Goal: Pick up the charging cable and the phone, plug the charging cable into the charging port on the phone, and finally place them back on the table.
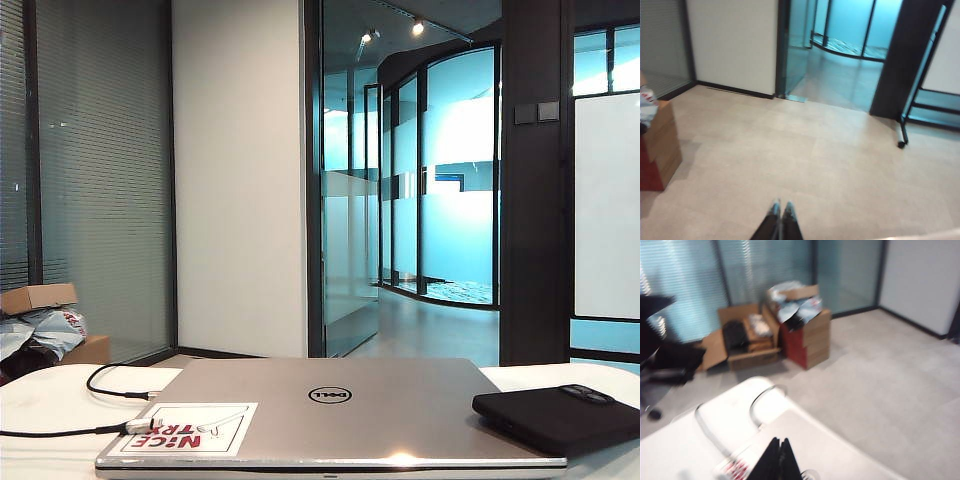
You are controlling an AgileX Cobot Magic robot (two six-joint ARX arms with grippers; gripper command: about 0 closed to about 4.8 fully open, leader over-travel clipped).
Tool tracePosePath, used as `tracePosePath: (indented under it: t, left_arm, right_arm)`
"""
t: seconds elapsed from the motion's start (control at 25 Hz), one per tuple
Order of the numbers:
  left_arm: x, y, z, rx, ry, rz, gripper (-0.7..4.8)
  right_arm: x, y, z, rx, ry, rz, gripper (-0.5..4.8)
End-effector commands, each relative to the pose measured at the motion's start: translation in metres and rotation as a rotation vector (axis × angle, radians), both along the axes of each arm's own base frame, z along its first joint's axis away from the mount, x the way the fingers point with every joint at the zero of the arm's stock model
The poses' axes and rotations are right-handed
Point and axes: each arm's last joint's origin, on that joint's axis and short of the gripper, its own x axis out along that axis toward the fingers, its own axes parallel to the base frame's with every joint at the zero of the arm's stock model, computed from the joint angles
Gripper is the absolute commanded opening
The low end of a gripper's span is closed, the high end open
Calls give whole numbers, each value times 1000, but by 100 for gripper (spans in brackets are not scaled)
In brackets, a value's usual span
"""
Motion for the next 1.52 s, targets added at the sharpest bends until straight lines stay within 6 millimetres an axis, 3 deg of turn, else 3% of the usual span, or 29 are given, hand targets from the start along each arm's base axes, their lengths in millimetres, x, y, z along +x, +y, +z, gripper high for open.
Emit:
tracePosePath:
  t: [0.04,0.28,0.64,0.68,0.88,0.92,1.24,1.52]
  left_arm:
    - [3,-10,0,50,-5,-57,-6]
    - [8,-29,-12,159,51,-162,-6]
    - [10,-34,-33,625,104,-265,3]
    - [10,-34,-34,628,115,-269,44]
    - [7,-34,-41,666,181,-298,425]
    - [7,-33,-43,680,194,-306,461]
    - [5,-33,-59,783,294,-374,475]
    - [29,-39,-83,824,342,-410,475]
  right_arm:
    - [-7,7,-5,-45,44,64,-9]
    - [-21,19,-15,-177,43,216,-9]
    - [-28,25,-16,-237,-8,280,-9]
    - [-28,25,-16,-237,-8,280,-9]
    - [-28,25,-16,-237,-8,283,-8]
    - [-28,25,-16,-237,-8,283,-8]
    - [-28,25,-16,-236,-8,283,-8]
    - [-28,25,-16,-237,-8,282,-9]
